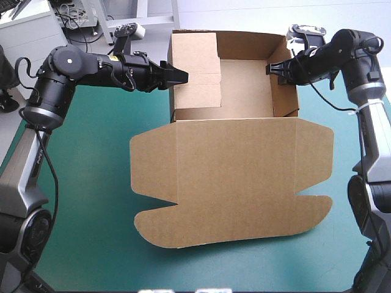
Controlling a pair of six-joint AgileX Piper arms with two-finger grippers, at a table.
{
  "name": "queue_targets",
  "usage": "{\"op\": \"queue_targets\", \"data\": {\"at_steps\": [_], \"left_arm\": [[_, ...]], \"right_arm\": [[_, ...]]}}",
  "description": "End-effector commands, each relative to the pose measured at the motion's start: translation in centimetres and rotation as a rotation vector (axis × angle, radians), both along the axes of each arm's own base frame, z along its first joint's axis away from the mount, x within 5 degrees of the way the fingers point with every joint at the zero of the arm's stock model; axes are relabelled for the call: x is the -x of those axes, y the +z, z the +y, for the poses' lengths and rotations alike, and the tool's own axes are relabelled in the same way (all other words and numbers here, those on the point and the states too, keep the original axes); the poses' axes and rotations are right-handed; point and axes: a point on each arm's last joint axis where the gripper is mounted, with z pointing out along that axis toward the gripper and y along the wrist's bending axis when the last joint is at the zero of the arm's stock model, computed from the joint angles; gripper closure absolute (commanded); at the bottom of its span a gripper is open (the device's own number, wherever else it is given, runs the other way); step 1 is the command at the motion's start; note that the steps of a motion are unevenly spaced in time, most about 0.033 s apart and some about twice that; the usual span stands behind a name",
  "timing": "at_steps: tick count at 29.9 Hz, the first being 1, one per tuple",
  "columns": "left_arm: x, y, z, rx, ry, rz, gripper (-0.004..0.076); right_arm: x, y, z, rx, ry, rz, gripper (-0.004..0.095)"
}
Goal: Fold the box
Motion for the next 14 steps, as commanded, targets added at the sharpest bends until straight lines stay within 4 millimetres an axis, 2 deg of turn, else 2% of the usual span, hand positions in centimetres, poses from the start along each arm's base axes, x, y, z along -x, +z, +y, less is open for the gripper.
{"op": "queue_targets", "data": {"at_steps": [1,8,14], "left_arm": [[1.4,2.5,-0.3,0.048,0.039,-0.059,0.0281],[0.4,1.2,-0.2,-0.005,0.098,-0.007,0.0281],[-0.1,0.4,0.5,-0.148,0.140,0.049,0.0282]], "right_arm": [[1.6,3.0,1.5,-0.061,-0.002,-0.094,0.0925],[1.9,2.9,3.1,-0.025,-0.005,-0.093,0.0925],[2.2,2.9,4.7,0.012,-0.015,-0.113,0.0925]]}}
